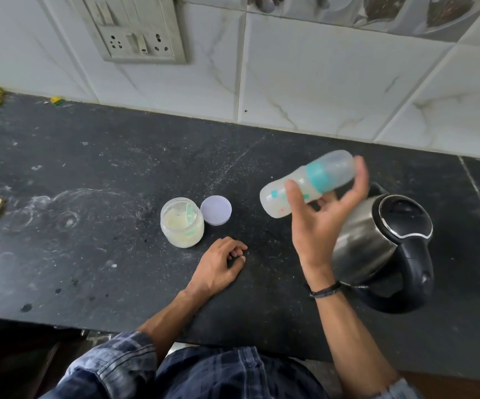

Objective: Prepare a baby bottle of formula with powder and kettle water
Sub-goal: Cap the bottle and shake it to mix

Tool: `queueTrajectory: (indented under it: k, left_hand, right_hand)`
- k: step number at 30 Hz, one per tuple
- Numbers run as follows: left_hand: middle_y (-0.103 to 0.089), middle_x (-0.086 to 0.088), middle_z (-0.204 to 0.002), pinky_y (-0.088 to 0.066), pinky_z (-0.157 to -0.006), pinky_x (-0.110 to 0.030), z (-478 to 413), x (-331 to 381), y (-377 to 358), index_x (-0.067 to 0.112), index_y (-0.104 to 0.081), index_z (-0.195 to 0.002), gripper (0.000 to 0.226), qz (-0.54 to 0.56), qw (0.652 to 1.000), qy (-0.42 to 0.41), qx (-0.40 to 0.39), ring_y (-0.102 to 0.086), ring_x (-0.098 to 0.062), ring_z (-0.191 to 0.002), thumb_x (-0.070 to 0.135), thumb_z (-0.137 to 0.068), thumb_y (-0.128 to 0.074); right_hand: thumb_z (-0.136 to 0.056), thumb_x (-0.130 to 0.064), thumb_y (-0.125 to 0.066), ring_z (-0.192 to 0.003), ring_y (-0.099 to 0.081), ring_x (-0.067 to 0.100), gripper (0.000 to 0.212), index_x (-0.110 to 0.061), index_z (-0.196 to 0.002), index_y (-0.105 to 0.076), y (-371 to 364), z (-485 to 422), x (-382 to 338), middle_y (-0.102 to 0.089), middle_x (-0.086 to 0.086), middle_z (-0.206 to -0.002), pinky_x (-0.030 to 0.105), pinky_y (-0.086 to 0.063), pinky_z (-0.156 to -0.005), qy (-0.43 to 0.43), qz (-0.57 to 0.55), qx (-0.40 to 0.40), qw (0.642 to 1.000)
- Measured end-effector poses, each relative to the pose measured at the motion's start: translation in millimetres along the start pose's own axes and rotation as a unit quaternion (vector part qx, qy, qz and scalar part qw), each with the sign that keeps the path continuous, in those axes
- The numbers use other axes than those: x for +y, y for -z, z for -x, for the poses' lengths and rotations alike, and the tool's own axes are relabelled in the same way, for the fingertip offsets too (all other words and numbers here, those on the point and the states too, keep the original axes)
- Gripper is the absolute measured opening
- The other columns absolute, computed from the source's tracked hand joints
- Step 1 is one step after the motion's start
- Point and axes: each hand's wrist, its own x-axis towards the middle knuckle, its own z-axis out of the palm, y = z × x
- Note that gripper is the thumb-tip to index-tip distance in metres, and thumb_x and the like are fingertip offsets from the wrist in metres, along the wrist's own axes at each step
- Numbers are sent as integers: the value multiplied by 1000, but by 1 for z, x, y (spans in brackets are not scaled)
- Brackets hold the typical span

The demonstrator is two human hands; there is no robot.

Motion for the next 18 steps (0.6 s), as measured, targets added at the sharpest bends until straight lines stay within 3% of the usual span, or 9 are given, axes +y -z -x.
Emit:
queueTrajectory:
  k: [2,5,8,10,13,16,18]
  left_hand:
    - [-59,17,-92,-50,-80,-25,-1,1,2,26,-69,-110,18,-4,1000,3,2,-57,-8,-90,25,-93,-64]
    - [-58,18,-92,-50,-80,-24,0,0,1,27,-68,-110,18,-7,1000,5,2,-57,-7,-90,27,-93,-63]
    - [-58,19,-93,-51,-80,-24,0,1,2,28,-68,-111,18,-5,1000,4,-7,-57,-7,-91,28,-94,-63]
    - [-59,18,-93,-51,-80,-24,0,1,2,27,-69,-111,18,-8,1000,7,-1,-57,-8,-91,25,-94,-64]
    - [-60,16,-93,-51,-80,-25,1,1,1,25,-69,-110,18,-1,1000,2,-1,-57,-8,-91,22,-93,-65]
    - [-61,14,-93,-50,-80,-25,0,3,2,23,-70,-110,18,3,1000,-1,8,-57,-9,-90,20,-93,-66]
    - [-61,12,-93,-51,-80,-26,1,3,2,22,-70,-109,17,1,1000,1,12,-57,-9,-90,19,-93,-67]
  right_hand:
    - [-92,-9,-82,-127,-65,32,90,-38,-154,-24,0,1,2,-42,-6,-156,35,-62,-89,41,-8,7,999]
    - [-90,-12,-84,-122,-69,20,91,-39,-154,-25,-2,-1,4,-50,-27,-147,42,-64,-90,-5,44,-59,997]
    - [-92,-1,-77,-124,-67,16,88,-24,-155,-19,1,-1,4,-50,-33,-147,29,-61,-91,38,13,-28,999]
    - [-95,6,-73,-123,-67,14,89,-15,-156,-12,1,-4,3,-51,-33,-147,25,-59,-92,53,11,-21,998]
    - [-92,5,-76,-119,-69,15,91,-16,-158,-16,1,-2,-2,-55,-30,-143,27,-59,-89,-3,6,-33,999]
    - [-96,5,-71,-126,-64,13,88,-11,-157,-9,4,-4,-4,-41,-15,-152,26,-57,-95,66,-3,26,997]
    - [-94,1,-75,-122,-67,18,89,-17,-156,-14,5,-9,-4,-45,-14,-151,28,-59,-92,15,9,4,1000]
